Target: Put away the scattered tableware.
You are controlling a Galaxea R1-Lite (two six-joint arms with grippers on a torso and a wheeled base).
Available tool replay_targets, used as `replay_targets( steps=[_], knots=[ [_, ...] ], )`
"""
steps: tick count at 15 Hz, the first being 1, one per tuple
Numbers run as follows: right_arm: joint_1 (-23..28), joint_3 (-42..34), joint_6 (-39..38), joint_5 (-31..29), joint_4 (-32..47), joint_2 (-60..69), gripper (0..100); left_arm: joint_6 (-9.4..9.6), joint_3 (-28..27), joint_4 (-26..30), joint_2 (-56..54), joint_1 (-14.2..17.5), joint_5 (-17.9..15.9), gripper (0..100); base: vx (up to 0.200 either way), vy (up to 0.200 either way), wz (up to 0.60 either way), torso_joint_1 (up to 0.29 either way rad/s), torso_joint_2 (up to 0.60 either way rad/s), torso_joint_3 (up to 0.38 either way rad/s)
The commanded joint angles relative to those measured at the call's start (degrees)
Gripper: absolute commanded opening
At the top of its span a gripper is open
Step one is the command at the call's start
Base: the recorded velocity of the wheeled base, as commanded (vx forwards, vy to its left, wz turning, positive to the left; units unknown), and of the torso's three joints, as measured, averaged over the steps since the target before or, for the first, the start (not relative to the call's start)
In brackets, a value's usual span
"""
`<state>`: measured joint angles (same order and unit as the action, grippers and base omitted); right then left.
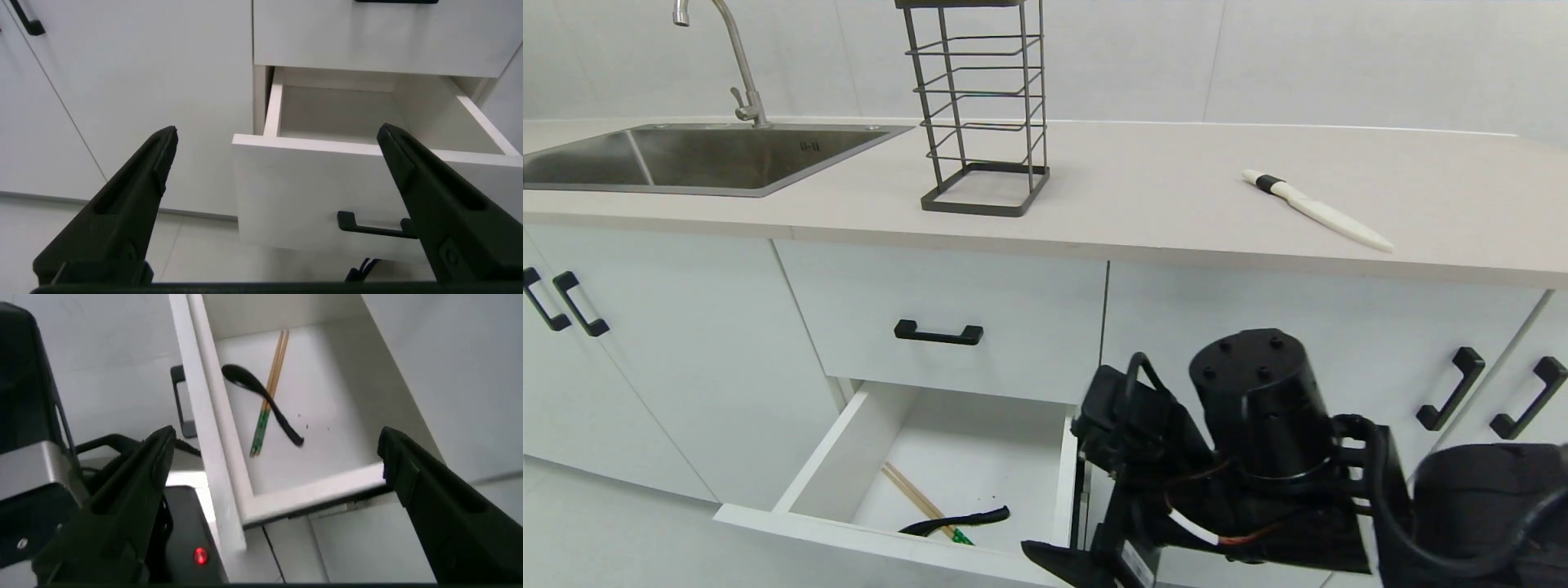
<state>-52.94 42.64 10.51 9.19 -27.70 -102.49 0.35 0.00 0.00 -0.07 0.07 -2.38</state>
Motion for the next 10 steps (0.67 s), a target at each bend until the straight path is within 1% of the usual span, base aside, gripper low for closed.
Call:
replay_targets(
  steps=[1, 2, 3, 4, 5, 7, 8, 9, 10],
  knots=[
    [1.44, -7.4, -0.05, 0.04, -0.25, 8.79, 100, 0.0, 0.0, 0.0, 0.07, 0.01, 0.0, 100, 0.0, 0.0, 0.0, 0.0, 0.0, 0.0],
    [1.88, -12.58, -0.05, 0.04, -0.25, 13.45, 100, 0.0, 0.0, 0.0, 0.07, 0.01, 0.0, 100, 0.0, 0.0, 0.0, 0.0, 0.0, 0.0],
    [1.97, -13.11, -0.05, 0.04, -0.25, 13.98, 100, 0.0, 0.0, -0.09, 0.07, 0.01, 0.0, 100, 0.0, 0.0, 0.0, 0.0, 0.0, 0.0],
    [2.67, -19.44, -0.05, -0.05, -0.08, 20.75, 100, 0.0, 0.0, -0.09, 0.07, 0.01, 0.0, 100, 0.0, 0.0, 0.0, 0.0, 0.0, 0.0],
    [3.37, -21.11, -0.05, -0.05, 0.1, 22.86, 100, 0.0, 0.0, -0.09, 0.07, 0.01, 0.0, 100, 0.0, 0.0, 0.0, 0.0, 0.0, 0.0],
    [6.36, -29.37, -0.05, -0.05, 0.8, 34.99, 100, 0.0, 0.0, 0.0, 0.07, 0.01, 0.0, 100, 0.0, 0.0, 0.0, 0.0, 0.0, 0.0],
    [6.98, -30.95, -0.14, -0.05, 1.42, 37.8, 100, 0.0, 0.0, 0.0, 0.07, 0.01, 0.0, 100, 0.0, 0.0, 0.0, 0.0, 0.0, 0.0],
    [8.03, -34.64, -0.14, -0.14, 4.14, 45.71, 100, 0.0, 0.0, -0.09, 0.07, 0.01, 0.0, 100, 0.0, 0.0, 0.0, 0.0, 0.0, 0.0],
    [8.21, -35.96, -0.14, -1.28, 5.9, 50.89, 100, 0.0, 0.0, 0.0, 0.07, 0.01, 0.0, 100, 0.0, 0.0, 0.0, 0.0, 0.0, 0.0]
  ],
)
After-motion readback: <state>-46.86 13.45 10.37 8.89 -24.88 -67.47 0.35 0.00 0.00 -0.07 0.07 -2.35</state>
